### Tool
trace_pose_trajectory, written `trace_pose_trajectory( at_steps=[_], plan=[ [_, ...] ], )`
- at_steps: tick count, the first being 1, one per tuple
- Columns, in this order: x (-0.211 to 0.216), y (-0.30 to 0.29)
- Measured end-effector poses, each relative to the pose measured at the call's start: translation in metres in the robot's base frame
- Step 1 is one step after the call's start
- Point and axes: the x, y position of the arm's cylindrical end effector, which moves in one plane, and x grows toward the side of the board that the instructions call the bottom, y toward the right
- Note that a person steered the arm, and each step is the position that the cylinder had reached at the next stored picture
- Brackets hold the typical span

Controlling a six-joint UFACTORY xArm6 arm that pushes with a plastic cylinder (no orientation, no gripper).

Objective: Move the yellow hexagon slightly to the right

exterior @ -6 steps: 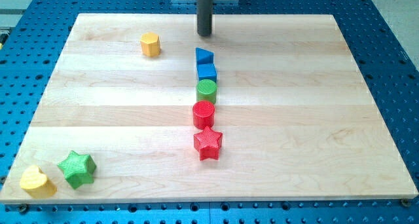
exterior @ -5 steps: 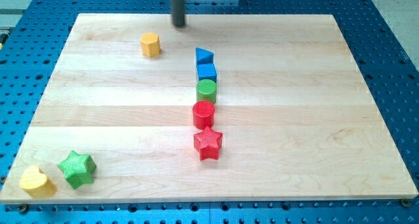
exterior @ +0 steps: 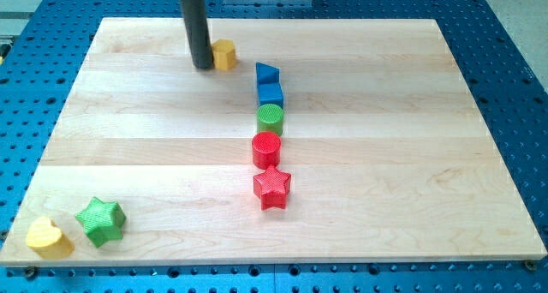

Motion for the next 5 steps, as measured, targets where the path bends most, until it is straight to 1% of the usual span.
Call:
trace_pose_trajectory(
  at_steps=[1,2,4,5],
  plan=[
    [-0.035,-0.005],
    [-0.036,-0.001],
    [-0.032,0.043],
    [-0.032,0.034]
  ],
)
